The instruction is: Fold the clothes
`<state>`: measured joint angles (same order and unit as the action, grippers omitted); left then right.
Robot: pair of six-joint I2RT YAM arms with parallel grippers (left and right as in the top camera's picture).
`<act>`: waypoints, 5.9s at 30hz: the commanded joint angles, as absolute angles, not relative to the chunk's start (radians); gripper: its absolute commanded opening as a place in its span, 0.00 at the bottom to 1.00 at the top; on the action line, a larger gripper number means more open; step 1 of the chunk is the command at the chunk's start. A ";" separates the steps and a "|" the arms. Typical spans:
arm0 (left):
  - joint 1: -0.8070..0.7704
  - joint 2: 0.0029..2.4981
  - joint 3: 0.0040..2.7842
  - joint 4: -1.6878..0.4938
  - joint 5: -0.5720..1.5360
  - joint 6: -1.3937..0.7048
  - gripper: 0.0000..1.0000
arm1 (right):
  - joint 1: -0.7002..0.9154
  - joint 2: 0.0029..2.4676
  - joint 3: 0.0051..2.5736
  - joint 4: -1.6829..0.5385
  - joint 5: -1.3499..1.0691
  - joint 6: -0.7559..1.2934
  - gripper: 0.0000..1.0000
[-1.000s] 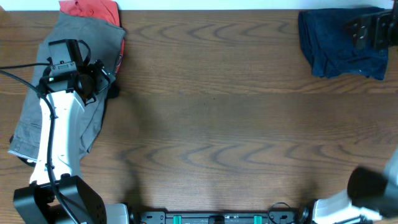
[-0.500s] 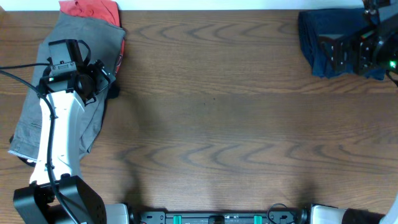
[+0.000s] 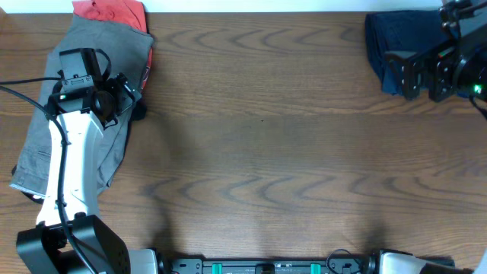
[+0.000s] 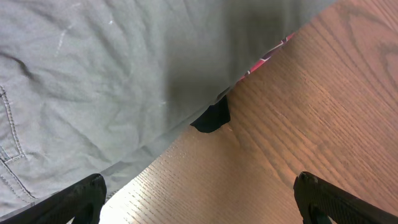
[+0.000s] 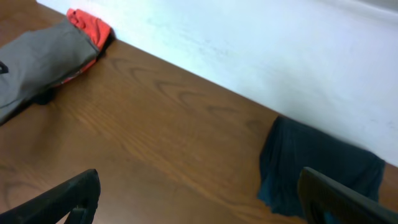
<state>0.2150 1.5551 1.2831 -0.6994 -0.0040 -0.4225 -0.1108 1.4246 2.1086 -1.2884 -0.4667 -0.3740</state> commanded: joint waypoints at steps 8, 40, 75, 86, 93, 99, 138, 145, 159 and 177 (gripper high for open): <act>0.217 1.562 1.273 -0.701 -0.009 -0.428 0.98 | -0.090 1.095 1.566 -0.915 -0.416 -0.382 0.99; 0.217 1.562 1.273 -0.701 -0.009 -0.428 0.98 | 0.007 0.091 0.075 0.012 -0.371 -0.370 0.99; 0.217 1.562 1.273 -0.701 -0.009 -0.428 0.98 | 0.014 0.005 0.006 -0.062 -0.131 -0.250 0.99; 0.217 1.562 1.273 -0.701 -0.009 -0.428 0.98 | 0.014 0.005 0.006 -0.062 -0.131 -0.250 0.99; 0.217 1.562 1.273 -0.701 -0.009 -0.428 0.98 | 0.014 0.005 0.006 -0.062 -0.131 -0.250 0.99; 0.217 1.487 1.273 -0.703 -0.012 -0.413 0.98 | 0.014 0.005 0.006 -0.062 -0.131 -0.250 0.99; -0.044 0.105 0.063 0.020 -0.020 -0.138 0.98 | 0.014 0.005 0.006 -0.062 -0.131 -0.250 0.99; -0.044 0.024 0.028 0.021 -0.020 -0.138 0.98 | 0.014 0.005 0.006 -0.062 -0.131 -0.250 0.99; -0.043 0.001 0.004 -0.077 -0.038 -0.130 0.98 | 0.014 0.005 0.006 -0.062 -0.131 -0.250 0.99; -0.043 0.004 0.004 -0.070 -0.035 -0.128 0.98 | 0.014 0.005 0.006 -0.062 -0.131 -0.250 0.99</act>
